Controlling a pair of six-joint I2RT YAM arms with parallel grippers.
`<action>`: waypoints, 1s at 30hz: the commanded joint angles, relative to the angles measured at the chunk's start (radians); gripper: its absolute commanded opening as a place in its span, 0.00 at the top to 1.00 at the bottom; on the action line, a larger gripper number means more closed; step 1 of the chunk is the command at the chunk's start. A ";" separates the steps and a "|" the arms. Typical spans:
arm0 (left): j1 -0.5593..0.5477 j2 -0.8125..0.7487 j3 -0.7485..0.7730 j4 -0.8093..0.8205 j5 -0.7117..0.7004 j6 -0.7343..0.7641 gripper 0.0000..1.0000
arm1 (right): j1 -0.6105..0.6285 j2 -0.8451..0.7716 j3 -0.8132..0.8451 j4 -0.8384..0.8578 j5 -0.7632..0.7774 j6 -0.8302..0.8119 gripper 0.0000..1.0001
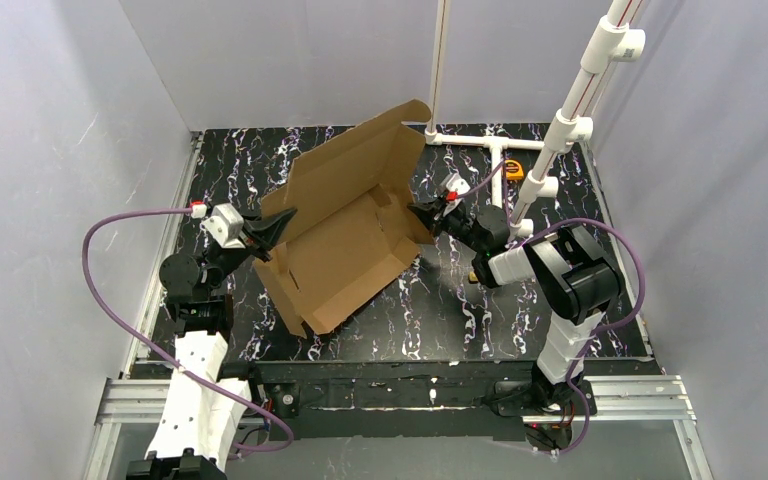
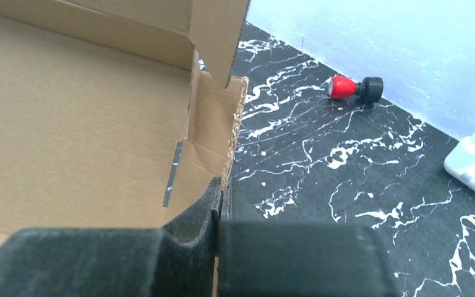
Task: Fold the paper box
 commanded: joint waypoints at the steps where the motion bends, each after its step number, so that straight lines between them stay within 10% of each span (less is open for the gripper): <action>1: -0.004 -0.013 0.011 0.031 -0.011 0.022 1.00 | 0.006 -0.015 -0.007 0.135 -0.054 0.012 0.99; 30: -0.004 -0.066 -0.050 0.020 -0.176 -0.054 1.00 | 0.052 0.005 -0.010 0.079 -0.039 -0.163 0.98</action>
